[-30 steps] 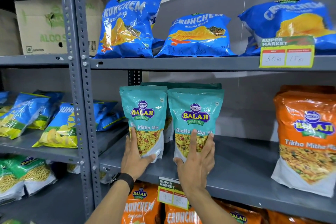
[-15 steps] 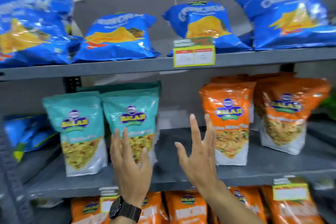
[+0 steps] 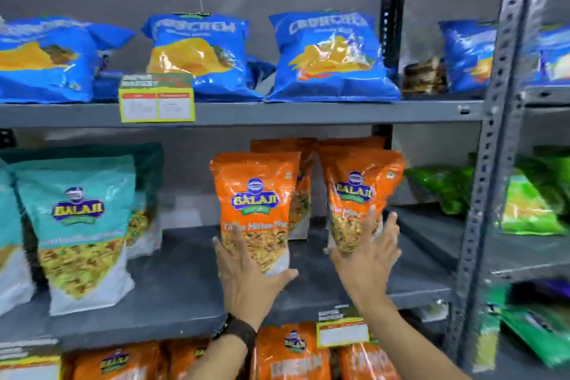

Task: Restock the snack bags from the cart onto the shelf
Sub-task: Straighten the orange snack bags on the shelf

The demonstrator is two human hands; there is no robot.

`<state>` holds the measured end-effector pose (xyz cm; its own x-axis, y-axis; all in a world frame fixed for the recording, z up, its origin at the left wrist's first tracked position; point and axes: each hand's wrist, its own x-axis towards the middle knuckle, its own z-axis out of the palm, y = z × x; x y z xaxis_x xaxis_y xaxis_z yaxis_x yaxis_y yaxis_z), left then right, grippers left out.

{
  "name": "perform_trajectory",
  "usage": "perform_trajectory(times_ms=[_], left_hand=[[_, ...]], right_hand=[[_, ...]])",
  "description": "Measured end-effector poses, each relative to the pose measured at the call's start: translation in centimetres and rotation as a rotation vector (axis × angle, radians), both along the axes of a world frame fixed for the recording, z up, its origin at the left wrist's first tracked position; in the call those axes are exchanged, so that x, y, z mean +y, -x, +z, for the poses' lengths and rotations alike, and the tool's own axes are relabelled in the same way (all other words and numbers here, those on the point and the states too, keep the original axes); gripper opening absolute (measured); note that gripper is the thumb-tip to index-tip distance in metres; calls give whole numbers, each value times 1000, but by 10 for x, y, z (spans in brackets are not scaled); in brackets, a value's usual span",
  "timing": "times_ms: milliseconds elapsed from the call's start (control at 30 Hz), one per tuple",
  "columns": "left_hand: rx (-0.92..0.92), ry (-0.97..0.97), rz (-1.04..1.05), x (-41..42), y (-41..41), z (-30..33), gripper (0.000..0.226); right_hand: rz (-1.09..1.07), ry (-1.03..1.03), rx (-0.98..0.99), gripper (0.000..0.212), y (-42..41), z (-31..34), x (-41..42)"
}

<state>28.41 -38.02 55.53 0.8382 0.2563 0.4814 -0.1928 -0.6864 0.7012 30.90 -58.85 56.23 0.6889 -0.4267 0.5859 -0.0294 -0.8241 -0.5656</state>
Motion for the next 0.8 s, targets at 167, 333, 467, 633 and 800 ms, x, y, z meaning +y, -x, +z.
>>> perform_trajectory(times_ms=[167, 333, 467, 633, 800], left_hand=[[-81, -54, 133, -20, -17, -7, 158], [-86, -107, 162, -39, -25, -13, 152], [-75, -149, 182, -55, -29, -12, 148], [-54, -175, 178, -71, -31, -12, 147], [-70, -155, 142, -83, -26, -13, 146]], right_hand=[[-10, -19, 79, 157, -26, 8, 8], [39, -91, 55, 155, -42, 0, -11], [107, -82, 4, 145, -40, -4, -39], [229, -106, -25, 147, -32, -8, -75], [324, -136, -67, 149, -17, -16, -102]])
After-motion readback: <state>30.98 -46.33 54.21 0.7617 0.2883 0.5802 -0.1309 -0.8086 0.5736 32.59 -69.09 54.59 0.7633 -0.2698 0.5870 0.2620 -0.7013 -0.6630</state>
